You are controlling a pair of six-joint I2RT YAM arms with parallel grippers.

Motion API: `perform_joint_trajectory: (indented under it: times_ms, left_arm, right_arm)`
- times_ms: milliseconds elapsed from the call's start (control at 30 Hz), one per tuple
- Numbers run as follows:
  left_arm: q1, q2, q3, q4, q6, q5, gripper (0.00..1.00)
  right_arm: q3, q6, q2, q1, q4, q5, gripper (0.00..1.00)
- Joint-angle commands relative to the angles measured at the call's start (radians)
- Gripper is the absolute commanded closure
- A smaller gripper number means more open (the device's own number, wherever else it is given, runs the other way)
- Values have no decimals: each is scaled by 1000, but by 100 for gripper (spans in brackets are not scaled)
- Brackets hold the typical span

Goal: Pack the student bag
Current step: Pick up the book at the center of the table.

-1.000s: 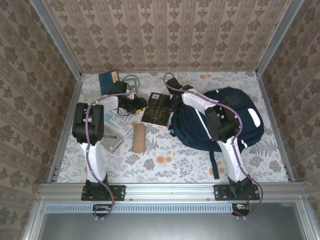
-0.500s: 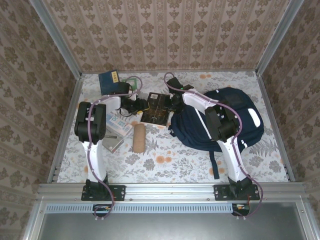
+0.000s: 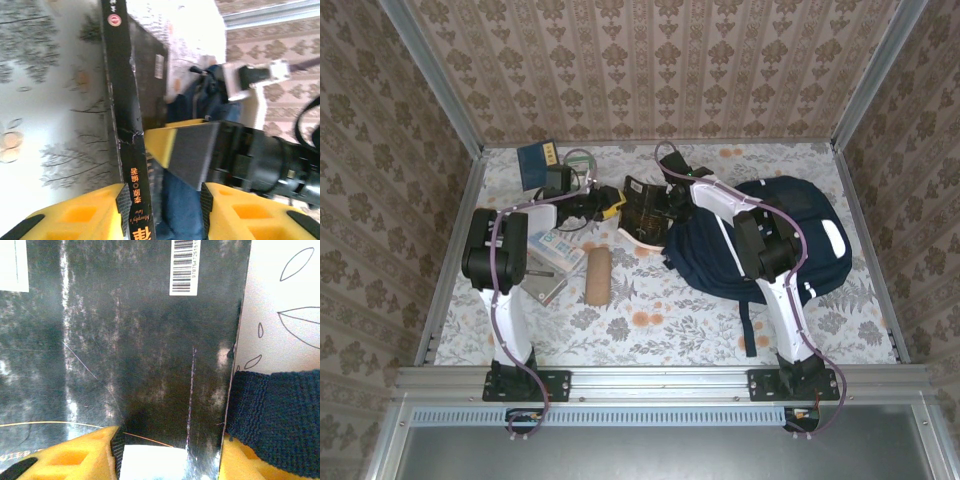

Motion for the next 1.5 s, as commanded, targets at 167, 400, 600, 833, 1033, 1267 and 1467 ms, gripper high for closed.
perform_joint_trajectory:
  times_ms: [167,400,600,833,1033,1267,1467]
  left_arm:
    - [-57,38,64,-197,123,114,55]
    - [-74,81,130,-401,268,48,55]
    - [-91,54,56,-76,96,148,56]
    - [-115,54,29,101,-20,112,56]
    - [-139,35,-38,138,-95,-65,55]
    - [-152,-20,-118,108,-146,-217,54]
    - [-141,-42,-12,-224,52,-279,52]
  right_arm:
    - [-22,-2,26,49,44,-100,51]
    - [-35,1,17,50,44,-102,51]
    - [-41,1,11,50,44,-102,51]
    - [-40,8,8,50,44,-109,51]
    - [-53,9,-4,50,76,-108,50]
    - [-71,11,-13,50,84,-106,50]
    - [-75,10,-22,50,85,-108,50]
